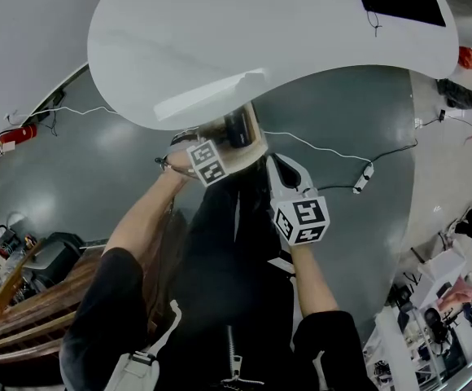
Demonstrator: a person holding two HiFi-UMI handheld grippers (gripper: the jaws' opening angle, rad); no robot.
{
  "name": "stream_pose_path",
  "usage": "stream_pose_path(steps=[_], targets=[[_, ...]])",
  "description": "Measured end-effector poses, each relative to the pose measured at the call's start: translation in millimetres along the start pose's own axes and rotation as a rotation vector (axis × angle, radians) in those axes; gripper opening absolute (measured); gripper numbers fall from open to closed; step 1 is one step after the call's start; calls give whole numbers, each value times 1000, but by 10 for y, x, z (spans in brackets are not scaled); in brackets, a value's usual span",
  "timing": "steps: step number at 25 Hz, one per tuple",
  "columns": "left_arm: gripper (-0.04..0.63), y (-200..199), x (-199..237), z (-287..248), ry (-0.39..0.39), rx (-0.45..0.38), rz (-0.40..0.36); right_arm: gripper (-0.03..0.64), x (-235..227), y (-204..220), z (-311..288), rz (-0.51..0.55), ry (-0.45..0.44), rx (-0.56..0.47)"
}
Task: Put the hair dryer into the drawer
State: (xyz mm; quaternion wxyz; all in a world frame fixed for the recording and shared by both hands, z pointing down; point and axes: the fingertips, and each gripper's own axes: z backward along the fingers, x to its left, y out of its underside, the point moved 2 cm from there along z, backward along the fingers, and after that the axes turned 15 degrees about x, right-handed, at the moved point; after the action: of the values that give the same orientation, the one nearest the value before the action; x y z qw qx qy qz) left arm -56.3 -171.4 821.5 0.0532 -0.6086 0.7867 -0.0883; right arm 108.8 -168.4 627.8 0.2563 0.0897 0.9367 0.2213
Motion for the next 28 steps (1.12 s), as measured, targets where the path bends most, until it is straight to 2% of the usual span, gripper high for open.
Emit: stream_pose_path(steps=[14,19,28], targets=[[202,-133,57,-233,40,91,33,5,-130,-22,-22,-4,-3,11],[204,-177,39,-299,76,120,60,5,-167,-29,-30,-7,0,16],[204,-224,-36,-433,95,159,48,3,-181,-33,-39,-10,-4,15]])
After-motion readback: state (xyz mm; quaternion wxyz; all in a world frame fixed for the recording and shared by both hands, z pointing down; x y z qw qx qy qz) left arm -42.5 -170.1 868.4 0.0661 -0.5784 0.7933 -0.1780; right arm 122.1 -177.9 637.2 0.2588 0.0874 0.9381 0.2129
